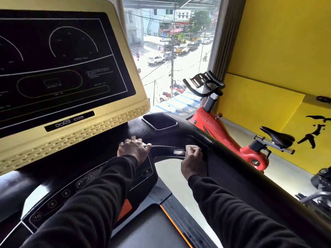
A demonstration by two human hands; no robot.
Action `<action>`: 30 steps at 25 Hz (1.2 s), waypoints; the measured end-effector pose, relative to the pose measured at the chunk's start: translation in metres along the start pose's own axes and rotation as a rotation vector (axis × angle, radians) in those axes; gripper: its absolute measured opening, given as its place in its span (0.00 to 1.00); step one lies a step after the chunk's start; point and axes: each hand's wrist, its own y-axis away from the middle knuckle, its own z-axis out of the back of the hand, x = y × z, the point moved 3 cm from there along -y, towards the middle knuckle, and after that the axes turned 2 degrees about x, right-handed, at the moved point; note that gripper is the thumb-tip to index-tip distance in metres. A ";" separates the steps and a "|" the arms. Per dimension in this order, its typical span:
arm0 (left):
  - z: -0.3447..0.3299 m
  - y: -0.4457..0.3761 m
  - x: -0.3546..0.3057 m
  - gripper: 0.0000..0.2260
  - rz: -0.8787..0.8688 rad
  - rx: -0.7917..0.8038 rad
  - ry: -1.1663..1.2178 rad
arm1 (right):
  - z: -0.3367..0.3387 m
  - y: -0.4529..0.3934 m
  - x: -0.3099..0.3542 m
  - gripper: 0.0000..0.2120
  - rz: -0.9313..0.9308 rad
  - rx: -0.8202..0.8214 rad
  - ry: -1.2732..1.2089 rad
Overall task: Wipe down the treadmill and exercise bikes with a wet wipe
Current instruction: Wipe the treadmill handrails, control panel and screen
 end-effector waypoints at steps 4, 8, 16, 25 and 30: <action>0.000 0.000 0.000 0.30 0.003 0.001 -0.010 | -0.011 0.021 0.054 0.24 0.348 0.080 -0.049; 0.000 0.001 -0.001 0.30 0.001 -0.002 -0.009 | -0.016 0.017 0.042 0.29 0.405 0.100 -0.079; -0.003 -0.002 0.000 0.30 0.003 0.008 -0.003 | -0.004 0.003 -0.017 0.10 -0.492 -0.028 -0.540; -0.002 -0.003 0.002 0.30 0.004 0.007 -0.009 | 0.014 0.005 0.008 0.15 -0.932 0.321 -1.128; -0.004 -0.003 0.001 0.29 -0.005 0.006 -0.006 | -0.020 -0.008 -0.029 0.13 -1.053 0.313 -1.208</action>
